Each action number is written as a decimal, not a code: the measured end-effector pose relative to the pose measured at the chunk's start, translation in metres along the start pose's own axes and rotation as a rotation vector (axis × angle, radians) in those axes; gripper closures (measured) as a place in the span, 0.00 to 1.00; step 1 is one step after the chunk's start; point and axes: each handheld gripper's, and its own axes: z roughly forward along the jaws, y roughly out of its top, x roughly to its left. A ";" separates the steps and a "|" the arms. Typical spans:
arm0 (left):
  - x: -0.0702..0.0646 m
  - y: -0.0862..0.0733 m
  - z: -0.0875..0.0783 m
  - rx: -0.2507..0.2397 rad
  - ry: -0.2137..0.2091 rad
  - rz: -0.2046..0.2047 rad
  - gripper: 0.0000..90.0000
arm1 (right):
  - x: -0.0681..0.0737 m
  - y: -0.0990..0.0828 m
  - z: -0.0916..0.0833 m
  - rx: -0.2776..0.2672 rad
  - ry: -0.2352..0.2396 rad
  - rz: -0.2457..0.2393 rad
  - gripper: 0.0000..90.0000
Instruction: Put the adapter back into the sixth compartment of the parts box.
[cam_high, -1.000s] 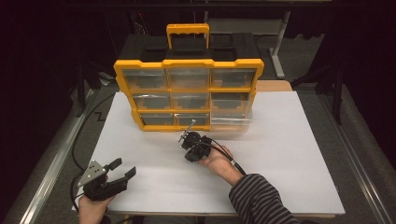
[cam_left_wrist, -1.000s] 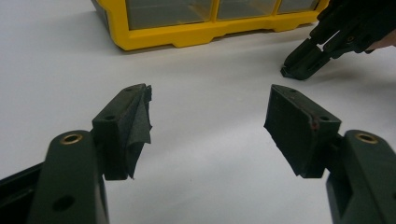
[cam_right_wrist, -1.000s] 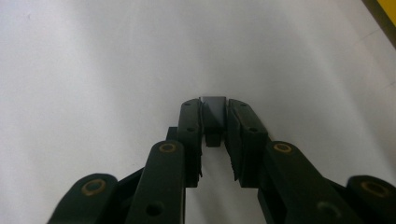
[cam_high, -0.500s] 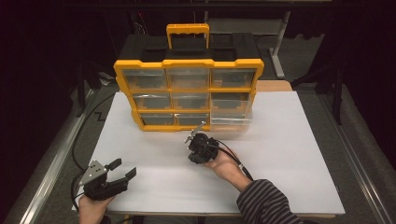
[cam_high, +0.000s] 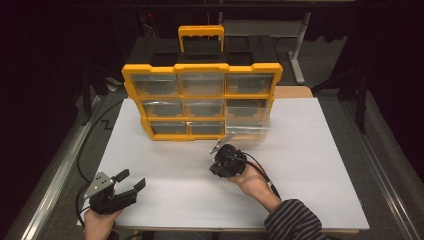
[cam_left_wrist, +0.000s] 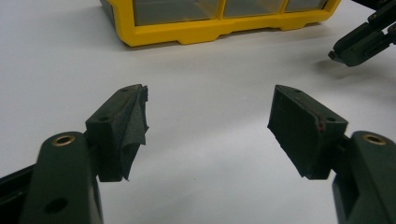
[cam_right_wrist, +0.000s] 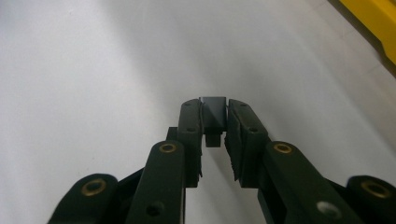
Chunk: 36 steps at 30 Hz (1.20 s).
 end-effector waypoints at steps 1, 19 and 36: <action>0.000 0.000 0.000 -0.001 0.001 0.000 0.32 | 0.000 -0.001 -0.001 -0.005 0.002 0.004 0.85; 0.001 0.000 0.000 -0.008 0.003 -0.005 0.31 | -0.008 -0.033 -0.029 -0.083 -0.019 0.056 0.85; 0.000 0.000 0.000 -0.011 0.008 -0.013 0.32 | -0.020 -0.075 -0.062 -0.211 -0.051 0.142 0.85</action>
